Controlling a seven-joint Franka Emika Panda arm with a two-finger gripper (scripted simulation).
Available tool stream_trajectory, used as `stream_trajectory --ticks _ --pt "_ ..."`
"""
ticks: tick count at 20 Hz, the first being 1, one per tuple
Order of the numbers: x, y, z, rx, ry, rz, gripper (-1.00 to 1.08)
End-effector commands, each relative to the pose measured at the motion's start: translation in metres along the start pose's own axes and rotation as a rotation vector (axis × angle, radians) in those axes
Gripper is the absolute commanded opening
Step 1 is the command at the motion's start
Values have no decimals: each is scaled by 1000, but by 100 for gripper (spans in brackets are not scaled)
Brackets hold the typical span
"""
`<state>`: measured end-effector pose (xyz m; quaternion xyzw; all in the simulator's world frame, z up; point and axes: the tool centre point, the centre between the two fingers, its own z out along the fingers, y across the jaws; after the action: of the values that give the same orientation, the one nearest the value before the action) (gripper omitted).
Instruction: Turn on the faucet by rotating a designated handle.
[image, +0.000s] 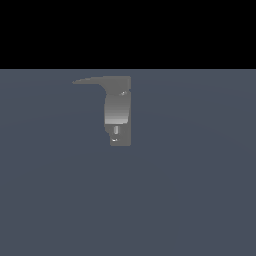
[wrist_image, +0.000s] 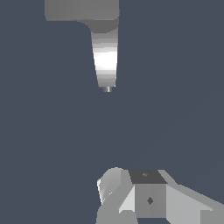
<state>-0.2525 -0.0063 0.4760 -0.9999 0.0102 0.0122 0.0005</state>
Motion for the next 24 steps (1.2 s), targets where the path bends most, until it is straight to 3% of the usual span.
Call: stream_trajectory --ticks 1,12,24 --pt "0 0 0 0 0 0 -100" --pt "5 -15 8 1 0 58 -100" --pt "29 -64 35 5 1 251 -100"
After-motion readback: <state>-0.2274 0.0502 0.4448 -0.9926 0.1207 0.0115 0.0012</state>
